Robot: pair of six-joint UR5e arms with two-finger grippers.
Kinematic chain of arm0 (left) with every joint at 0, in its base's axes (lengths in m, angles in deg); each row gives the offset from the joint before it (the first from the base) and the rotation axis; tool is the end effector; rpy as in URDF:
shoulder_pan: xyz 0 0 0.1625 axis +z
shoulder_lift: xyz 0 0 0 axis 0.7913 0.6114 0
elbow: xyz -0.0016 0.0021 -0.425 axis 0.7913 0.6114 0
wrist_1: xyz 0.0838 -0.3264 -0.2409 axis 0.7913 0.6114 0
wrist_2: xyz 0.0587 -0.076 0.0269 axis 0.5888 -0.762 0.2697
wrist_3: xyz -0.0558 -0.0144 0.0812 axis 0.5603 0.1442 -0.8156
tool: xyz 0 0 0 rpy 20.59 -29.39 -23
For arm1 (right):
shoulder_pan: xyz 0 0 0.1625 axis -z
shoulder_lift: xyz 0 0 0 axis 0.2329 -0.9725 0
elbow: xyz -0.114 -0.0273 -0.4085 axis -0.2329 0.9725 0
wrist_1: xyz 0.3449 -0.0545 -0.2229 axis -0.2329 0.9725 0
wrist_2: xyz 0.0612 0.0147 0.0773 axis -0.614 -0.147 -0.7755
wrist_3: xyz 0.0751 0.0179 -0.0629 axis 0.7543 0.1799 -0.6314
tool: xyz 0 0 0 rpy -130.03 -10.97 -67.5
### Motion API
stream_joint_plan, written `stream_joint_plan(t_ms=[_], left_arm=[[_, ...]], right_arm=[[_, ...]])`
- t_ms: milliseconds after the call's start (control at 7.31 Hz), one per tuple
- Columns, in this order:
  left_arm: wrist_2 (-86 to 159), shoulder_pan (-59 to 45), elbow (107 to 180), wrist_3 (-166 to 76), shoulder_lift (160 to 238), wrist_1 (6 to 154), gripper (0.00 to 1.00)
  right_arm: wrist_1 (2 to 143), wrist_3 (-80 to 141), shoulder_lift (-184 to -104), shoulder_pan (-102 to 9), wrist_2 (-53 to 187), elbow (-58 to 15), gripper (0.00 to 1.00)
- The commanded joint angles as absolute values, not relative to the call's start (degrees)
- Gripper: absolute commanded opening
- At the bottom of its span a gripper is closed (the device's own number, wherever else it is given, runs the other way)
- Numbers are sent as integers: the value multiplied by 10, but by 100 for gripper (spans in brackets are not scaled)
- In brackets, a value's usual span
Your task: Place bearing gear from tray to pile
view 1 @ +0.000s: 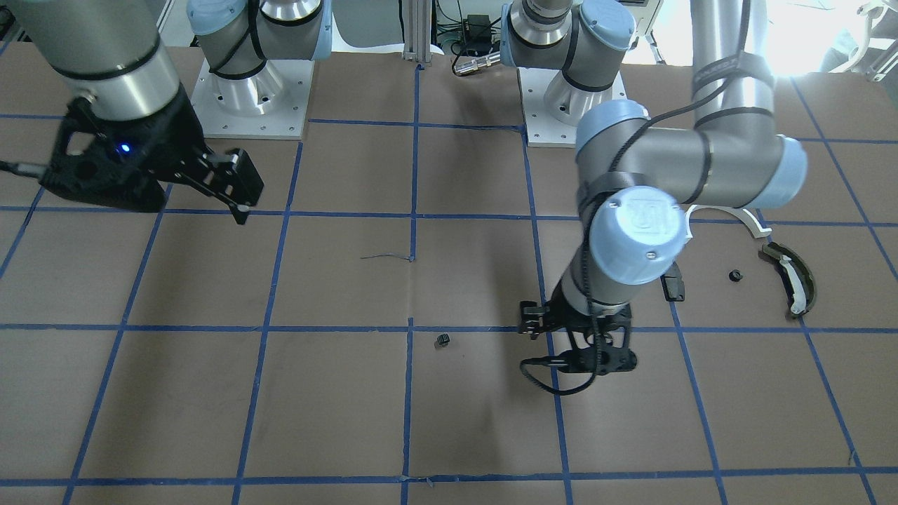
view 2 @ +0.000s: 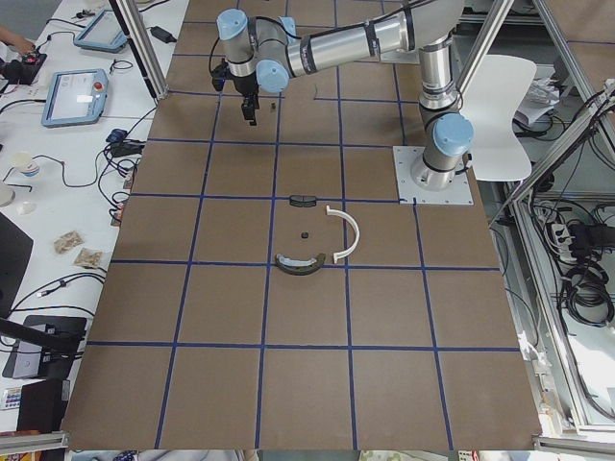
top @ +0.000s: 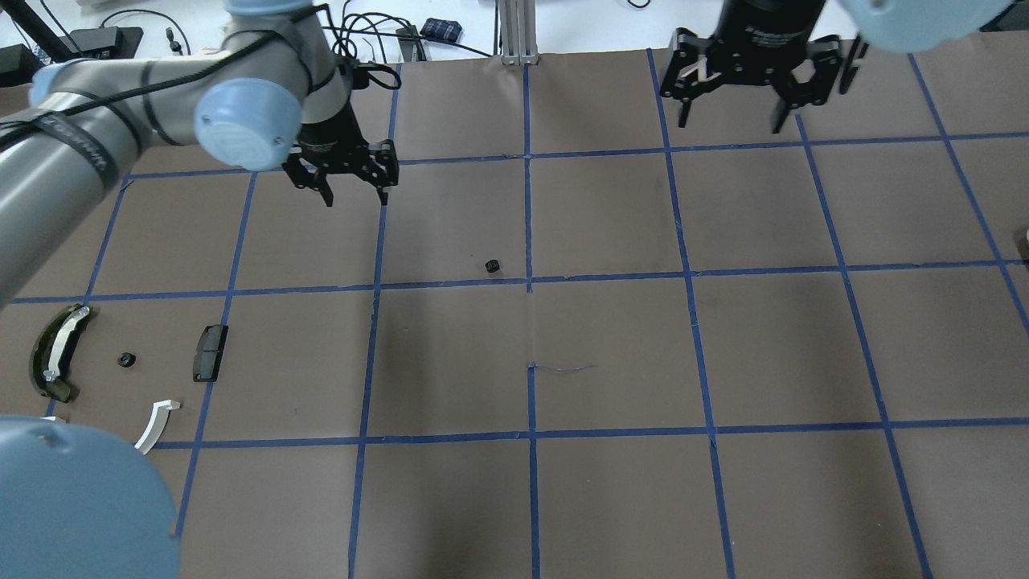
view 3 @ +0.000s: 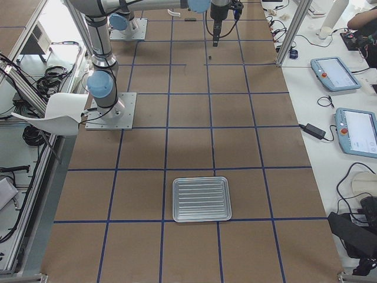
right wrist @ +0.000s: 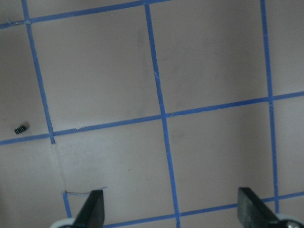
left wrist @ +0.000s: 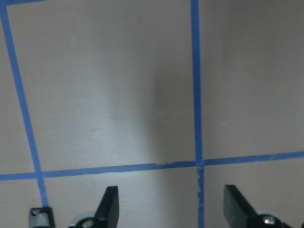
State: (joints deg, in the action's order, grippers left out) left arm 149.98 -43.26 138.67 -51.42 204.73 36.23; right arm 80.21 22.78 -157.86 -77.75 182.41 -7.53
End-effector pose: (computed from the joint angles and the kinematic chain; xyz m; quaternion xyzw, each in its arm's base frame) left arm -0.1909 -0.6226 0.2988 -0.0236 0.9990 0.0323 0.0223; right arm 0.1404 -0.5324 0.5190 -0.0643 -0.9977 -0.0009 0.0215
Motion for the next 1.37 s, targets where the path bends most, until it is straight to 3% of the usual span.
stream_joint_plan(t_ms=[0, 410, 821, 1231], left_arm=[[1471, -481, 1389, -393, 2082, 323, 81], [1467, -543, 1399, -336, 2120, 260, 81], [1467, -546, 1482, -341, 2123, 139, 80], [1468, -544, 1483, -344, 2120, 136, 80]], right_arm=[[815, 190, -1636, -757, 1824, -136, 100], [886, 190, -1657, -759, 1824, -210, 100], [905, 193, -1657, -759, 1824, -215, 100], [905, 198, -1658, -763, 1824, -213, 100]])
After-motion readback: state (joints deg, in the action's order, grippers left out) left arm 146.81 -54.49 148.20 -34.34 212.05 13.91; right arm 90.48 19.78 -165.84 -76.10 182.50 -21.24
